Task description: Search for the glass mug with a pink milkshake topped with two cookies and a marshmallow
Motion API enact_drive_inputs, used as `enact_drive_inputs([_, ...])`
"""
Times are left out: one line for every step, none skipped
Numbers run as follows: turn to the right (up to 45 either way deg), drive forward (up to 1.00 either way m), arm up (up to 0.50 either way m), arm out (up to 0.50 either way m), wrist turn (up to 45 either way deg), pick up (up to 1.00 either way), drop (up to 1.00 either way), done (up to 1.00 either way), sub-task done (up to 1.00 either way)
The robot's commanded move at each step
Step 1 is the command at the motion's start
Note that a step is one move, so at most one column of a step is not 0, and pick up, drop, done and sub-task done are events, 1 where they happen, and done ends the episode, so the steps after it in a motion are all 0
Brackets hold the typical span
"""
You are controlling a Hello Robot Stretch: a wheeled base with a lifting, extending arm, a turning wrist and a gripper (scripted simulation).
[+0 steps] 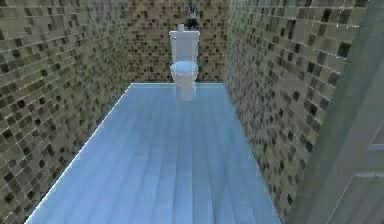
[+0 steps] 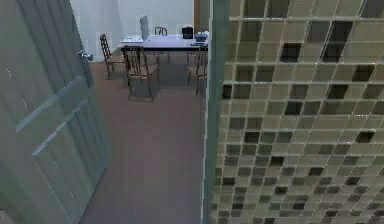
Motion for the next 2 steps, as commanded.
enact_drive_inputs([45.0, 0.00, 0.00, 0.00, 0.0, 0.00, 0.00, 0.00, 0.00])
enact_drive_inputs([6.0, 0.00, 0.00, 0.00, 0.0, 0.00, 0.00, 0.00, 0.00])
